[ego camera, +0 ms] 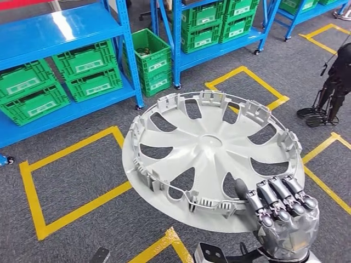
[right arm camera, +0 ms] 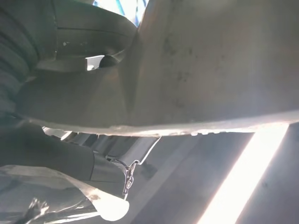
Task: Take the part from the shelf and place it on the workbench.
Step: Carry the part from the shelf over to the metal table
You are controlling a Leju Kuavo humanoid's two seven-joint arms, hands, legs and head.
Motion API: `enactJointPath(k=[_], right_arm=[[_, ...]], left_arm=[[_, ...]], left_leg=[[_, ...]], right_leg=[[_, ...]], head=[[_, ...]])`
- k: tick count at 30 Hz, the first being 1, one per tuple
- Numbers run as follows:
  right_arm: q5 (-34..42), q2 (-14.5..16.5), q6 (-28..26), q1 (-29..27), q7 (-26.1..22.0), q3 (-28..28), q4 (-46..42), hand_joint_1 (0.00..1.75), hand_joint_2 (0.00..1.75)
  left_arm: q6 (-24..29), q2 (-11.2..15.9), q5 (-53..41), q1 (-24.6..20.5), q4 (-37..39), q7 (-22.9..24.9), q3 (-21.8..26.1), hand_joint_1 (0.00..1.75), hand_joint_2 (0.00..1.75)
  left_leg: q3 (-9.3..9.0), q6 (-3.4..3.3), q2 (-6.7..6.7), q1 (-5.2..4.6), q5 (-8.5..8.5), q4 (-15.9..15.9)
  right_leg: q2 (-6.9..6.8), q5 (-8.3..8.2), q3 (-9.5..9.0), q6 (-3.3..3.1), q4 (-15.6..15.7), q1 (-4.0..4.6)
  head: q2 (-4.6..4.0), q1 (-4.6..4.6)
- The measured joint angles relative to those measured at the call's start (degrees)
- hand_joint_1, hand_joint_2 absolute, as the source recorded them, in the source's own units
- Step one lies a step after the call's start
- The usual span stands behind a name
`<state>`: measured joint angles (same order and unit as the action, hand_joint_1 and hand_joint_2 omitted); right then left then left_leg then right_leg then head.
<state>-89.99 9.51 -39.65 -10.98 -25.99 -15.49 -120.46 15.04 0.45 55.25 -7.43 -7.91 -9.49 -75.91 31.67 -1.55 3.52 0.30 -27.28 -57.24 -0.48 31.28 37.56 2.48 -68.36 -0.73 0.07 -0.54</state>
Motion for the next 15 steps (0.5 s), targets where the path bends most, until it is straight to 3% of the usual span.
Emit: enactJointPath(k=[2,4,6,8,10,12,13,14,15], right_arm=[[0.00,0.00,0.00,0.10,-0.16,-0.07,-0.23,1.75,1.75],[0.00,0.00,0.00,0.17,-0.29,-0.18,-0.56,1.75,1.75],[0.00,0.00,0.00,0.10,-0.46,-0.23,-0.90,1.75,1.75],[0.00,0.00,0.00,0.10,-0.80,-0.28,-1.20,1.75,1.75],[0.00,0.00,0.00,0.16,-1.17,-0.33,-1.37,1.75,1.75],[0.00,0.00,0.01,0.14,-1.35,-0.33,-1.42,1.75,1.75],[0.00,0.00,0.01,0.12,-1.39,-0.32,-1.43,1.75,1.75],[0.00,0.00,0.01,0.09,-1.42,-0.32,-1.43,1.75,1.75],[0.00,0.00,0.01,0.07,-1.44,-0.31,-1.44,1.75,1.75]], left_arm=[[-0.09,-0.03,0.04,-0.13,0.00,0.00,-0.01,0.00,0.00],[-0.14,-0.03,0.08,-0.19,0.00,0.00,-0.03,0.00,0.00],[-0.18,-0.03,0.11,-0.31,0.00,0.00,-0.05,0.00,0.00],[-0.20,-0.01,0.12,-0.49,0.00,0.00,-0.07,0.00,0.00],[-0.24,0.02,0.15,-0.44,0.00,0.00,-0.11,0.00,0.00],[-0.30,-0.01,0.19,-0.21,0.00,0.00,-0.22,0.00,0.00],[-0.32,-0.01,0.20,-0.14,0.00,0.00,-0.29,0.00,0.00],[-0.32,-0.01,0.22,-0.12,0.00,0.00,-0.35,0.00,0.00],[-0.32,0.03,0.23,-0.14,0.00,0.00,-0.39,0.00,0.00]], left_leg=[[0.01,0.32,1.08,-0.26,-0.10,-0.23],[0.14,0.85,2.06,-0.57,-0.09,-0.48],[0.21,1.41,2.75,-0.55,-0.15,-0.63],[0.85,2.10,0.73,-0.29,-1.78,-2.47],[3.30,2.60,-2.15,0.00,-5.52,-8.66],[6.15,2.80,-2.84,0.10,-8.30,-15.55],[6.59,2.83,-2.88,0.14,-8.20,-16.74],[5.96,2.80,-2.98,0.20,-6.92,-15.58],[4.43,2.71,-3.33,0.30,-4.86,-12.44]], right_leg=[[-2.22,-2.12,-4.53,-0.40,7.67,0.32],[-3.21,-2.37,-6.11,-0.91,10.67,0.65],[-2.07,-2.76,-5.89,-1.57,10.77,0.59],[-1.04,-3.23,-5.71,-2.27,11.00,0.30],[-0.03,-3.55,-5.54,-2.74,11.07,0.14],[1.28,-3.71,-5.30,-2.92,10.96,0.15],[2.00,-3.76,-5.20,-2.92,10.86,0.15],[2.76,-3.79,-5.14,-2.90,10.73,0.13],[3.52,-3.80,-5.11,-2.84,10.58,0.10]], head=[[0.00,-0.02],[0.00,-0.05],[0.00,-0.04],[0.00,-0.13],[0.00,-0.33],[0.00,-0.42],[0.00,-0.43],[0.00,-0.43],[0.00,-0.44]])
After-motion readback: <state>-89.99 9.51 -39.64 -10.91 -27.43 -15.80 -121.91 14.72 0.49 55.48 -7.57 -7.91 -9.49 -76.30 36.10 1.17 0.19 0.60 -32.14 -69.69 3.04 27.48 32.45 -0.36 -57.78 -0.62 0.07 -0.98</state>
